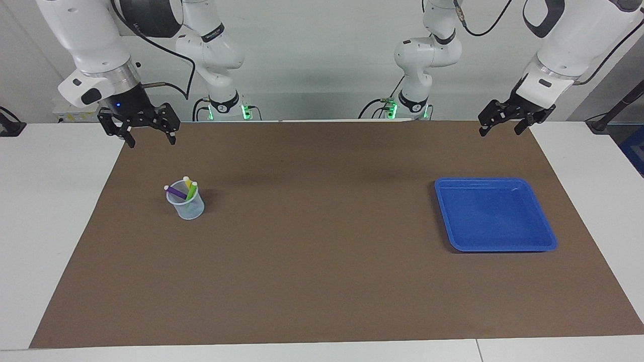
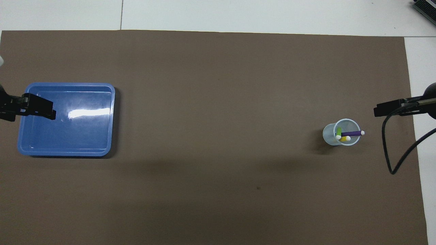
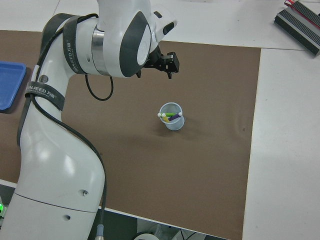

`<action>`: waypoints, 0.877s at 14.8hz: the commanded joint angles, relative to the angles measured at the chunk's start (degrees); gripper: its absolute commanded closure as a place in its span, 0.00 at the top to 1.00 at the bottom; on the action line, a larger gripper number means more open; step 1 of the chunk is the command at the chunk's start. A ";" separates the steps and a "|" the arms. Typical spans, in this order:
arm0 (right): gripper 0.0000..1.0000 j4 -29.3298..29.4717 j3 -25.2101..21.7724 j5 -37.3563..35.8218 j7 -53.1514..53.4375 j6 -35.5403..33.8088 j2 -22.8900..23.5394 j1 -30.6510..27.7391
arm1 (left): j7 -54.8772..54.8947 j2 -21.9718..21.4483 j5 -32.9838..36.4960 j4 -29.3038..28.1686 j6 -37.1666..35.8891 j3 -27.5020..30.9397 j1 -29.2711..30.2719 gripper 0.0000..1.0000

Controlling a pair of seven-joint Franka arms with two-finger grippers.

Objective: Transfer and insert pens with both arms

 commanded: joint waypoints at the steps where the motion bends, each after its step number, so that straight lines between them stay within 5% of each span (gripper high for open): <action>1: 1.00 1.51 -4.95 0.82 0.99 -1.79 0.82 4.53 | -0.41 -0.85 0.74 -0.96 0.39 0.40 -0.30 1.00; 13: 1.00 6.52 -6.62 1.26 6.17 -4.77 3.02 7.17 | -1.12 -1.28 1.70 -2.02 1.00 1.02 0.32 1.00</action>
